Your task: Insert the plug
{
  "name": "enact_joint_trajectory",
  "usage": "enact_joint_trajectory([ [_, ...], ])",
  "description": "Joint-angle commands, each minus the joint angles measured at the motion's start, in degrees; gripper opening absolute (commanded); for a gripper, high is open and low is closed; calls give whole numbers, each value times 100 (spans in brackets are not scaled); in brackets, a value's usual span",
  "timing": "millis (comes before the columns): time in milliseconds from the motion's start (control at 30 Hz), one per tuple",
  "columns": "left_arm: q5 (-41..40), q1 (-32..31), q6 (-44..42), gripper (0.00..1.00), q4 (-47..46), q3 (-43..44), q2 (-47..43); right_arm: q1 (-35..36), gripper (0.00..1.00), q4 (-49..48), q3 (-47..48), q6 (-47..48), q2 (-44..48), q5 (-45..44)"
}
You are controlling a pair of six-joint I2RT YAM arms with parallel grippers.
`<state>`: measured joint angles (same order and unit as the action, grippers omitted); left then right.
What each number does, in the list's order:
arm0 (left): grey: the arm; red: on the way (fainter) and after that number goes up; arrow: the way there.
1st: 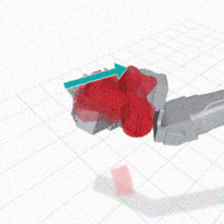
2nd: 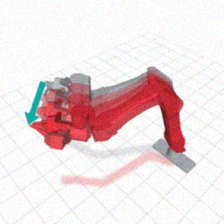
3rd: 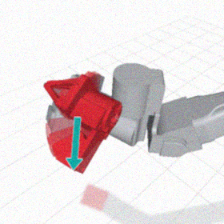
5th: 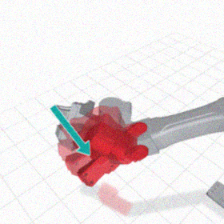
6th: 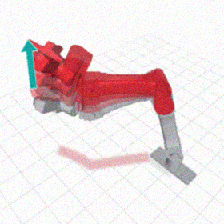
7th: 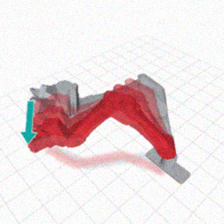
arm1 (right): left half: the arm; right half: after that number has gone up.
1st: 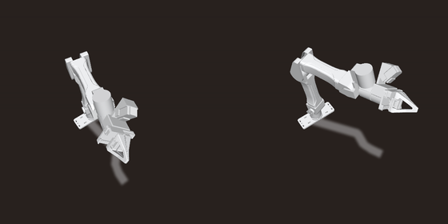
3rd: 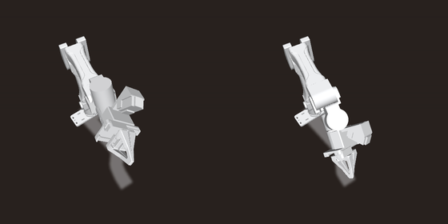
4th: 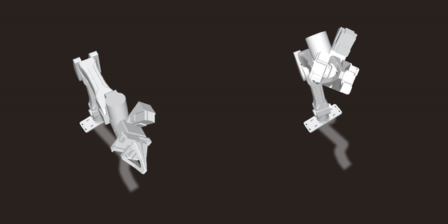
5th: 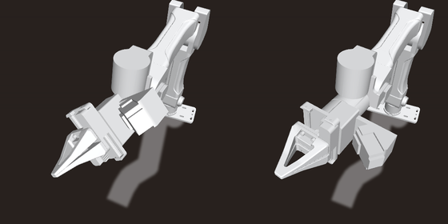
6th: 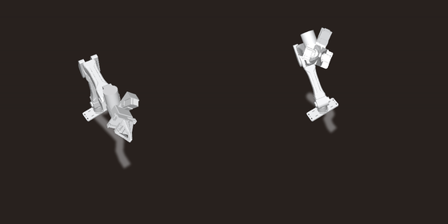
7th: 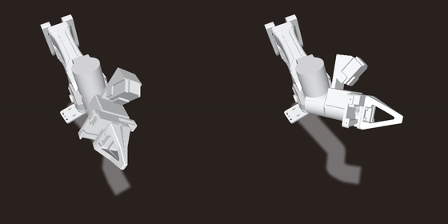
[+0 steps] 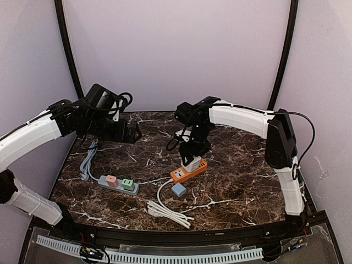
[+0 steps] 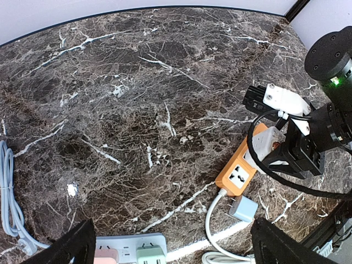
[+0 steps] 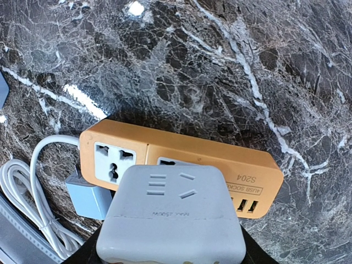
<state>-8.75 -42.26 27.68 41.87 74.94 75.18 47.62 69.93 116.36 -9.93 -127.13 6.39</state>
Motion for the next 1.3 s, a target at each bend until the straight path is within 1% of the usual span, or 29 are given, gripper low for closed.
enact_joint_trajectory([
  [0,5,16,-11,99,-3,-75,-117,-24,0,15,78,-31,-177,37],
  [467,34,19,-29,99,-5,-58,-45,-24,0,120,-265,35,-51,-461],
  [1000,42,21,-159,99,-12,175,311,0,0,76,-172,49,-424,-298],
  [1167,23,16,-231,99,0,272,426,78,0,61,-30,62,-587,-250],
  [1267,27,16,-287,99,33,380,536,106,0,31,140,45,-727,-71],
])
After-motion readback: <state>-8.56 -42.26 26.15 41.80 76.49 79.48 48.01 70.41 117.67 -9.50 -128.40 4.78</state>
